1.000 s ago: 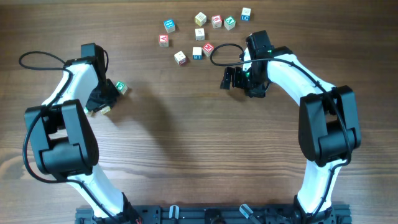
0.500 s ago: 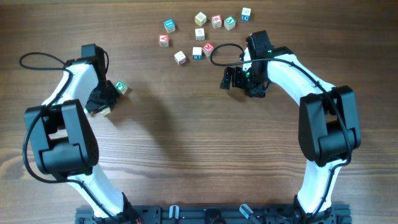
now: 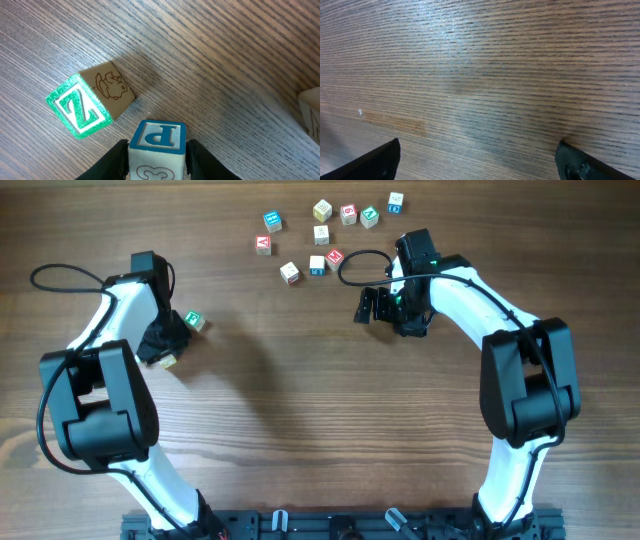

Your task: Form a circle

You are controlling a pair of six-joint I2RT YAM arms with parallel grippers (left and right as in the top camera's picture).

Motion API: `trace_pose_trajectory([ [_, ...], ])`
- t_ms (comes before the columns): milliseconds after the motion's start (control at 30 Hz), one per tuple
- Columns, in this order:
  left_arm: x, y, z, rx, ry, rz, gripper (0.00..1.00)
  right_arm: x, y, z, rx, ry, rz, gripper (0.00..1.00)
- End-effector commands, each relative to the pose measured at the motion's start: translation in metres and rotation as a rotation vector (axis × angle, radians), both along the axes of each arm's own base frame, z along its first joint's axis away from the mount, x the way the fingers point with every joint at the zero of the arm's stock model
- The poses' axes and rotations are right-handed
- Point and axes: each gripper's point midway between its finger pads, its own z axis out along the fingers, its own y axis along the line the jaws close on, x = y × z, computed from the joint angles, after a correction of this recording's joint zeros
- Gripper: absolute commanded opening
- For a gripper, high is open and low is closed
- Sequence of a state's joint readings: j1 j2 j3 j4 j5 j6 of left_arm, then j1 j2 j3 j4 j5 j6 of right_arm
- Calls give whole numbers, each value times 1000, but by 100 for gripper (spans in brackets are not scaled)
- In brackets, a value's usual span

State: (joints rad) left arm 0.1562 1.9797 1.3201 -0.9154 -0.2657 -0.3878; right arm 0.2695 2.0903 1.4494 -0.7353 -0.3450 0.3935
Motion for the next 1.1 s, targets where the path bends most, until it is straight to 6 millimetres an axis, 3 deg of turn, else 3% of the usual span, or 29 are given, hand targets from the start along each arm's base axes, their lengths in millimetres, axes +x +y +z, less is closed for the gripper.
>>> trace_pose_trajectory([
  [0,-2,2,-5,14,8,12,38,-12,0,-21,-14,47,5,99],
  [567,4,2,-5,14,-13,12,45,-12,0,-21,-13,48,5,100],
  [1067,7,-1,-6,-7,-28,11,60,-11,0,-21,-13,46,6,100],
])
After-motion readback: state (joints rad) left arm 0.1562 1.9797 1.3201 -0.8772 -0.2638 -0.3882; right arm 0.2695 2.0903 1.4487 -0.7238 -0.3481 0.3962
